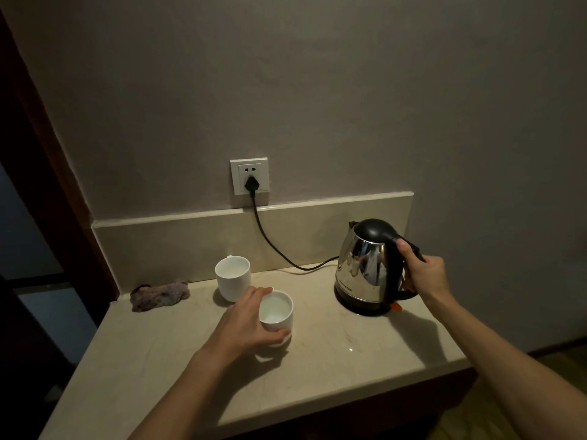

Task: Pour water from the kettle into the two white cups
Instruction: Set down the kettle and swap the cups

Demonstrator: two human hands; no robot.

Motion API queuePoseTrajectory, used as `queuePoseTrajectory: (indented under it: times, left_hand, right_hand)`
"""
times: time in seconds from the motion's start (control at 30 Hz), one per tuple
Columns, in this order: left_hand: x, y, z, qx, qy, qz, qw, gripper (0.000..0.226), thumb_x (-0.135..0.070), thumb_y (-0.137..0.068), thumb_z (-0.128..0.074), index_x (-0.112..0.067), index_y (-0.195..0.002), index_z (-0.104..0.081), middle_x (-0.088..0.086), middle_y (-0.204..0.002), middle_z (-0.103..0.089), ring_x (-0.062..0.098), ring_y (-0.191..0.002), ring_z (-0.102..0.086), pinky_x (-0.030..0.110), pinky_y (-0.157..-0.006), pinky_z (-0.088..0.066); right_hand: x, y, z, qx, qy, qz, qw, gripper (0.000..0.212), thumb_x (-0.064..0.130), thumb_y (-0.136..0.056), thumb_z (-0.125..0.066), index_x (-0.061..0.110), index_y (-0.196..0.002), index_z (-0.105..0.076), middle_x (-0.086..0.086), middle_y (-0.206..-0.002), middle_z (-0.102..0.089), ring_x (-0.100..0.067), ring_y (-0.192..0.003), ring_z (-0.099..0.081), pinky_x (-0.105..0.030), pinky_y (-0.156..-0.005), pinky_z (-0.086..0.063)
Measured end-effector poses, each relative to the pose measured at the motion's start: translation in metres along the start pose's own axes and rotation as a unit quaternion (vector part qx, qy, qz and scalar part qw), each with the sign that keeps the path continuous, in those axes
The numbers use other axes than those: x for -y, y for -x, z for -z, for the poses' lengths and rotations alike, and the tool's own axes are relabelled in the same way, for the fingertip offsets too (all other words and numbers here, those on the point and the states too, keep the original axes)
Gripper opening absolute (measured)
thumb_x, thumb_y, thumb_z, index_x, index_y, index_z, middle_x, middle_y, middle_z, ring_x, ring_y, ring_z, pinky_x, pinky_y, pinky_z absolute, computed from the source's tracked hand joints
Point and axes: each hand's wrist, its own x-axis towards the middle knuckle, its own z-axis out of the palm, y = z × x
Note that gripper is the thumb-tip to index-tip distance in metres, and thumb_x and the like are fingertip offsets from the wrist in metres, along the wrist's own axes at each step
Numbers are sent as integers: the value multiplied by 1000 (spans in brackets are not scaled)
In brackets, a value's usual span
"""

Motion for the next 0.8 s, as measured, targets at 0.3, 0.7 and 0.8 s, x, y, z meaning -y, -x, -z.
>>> queuePoseTrajectory:
  times: [0.3, 0.7, 0.8]
  left_hand:
    - [6, -3, -6, 2, 24, 5, 1000, 86, -67, -64, -80, -36, -137, -46, -20, -123, -50, 6, -111, -52, 27, -93, -50]
    - [6, -50, -16, -3, 36, 33, 999, 88, -59, -60, -83, -27, -135, -51, -11, -121, -55, 13, -110, -55, 34, -97, -48]
    - [8, -67, -20, -8, 28, 35, 999, 87, -54, -62, -87, -26, -136, -51, -10, -121, -55, 14, -112, -53, 36, -99, -44]
  right_hand:
    - [1, -1, 4, 24, 8, -12, 1000, 77, 67, -77, -64, -10, -81, -67, -10, -60, -56, -22, -54, -53, -30, -53, -45]
    - [8, 2, 2, 17, -2, -19, 1000, 50, 53, -88, -66, 12, -59, -63, 5, -45, -56, -15, -49, -54, -27, -52, -43]
    - [6, 0, 3, 19, -13, -22, 999, 51, 55, -86, -68, 11, -61, -65, 4, -46, -56, -12, -45, -53, -28, -50, -42]
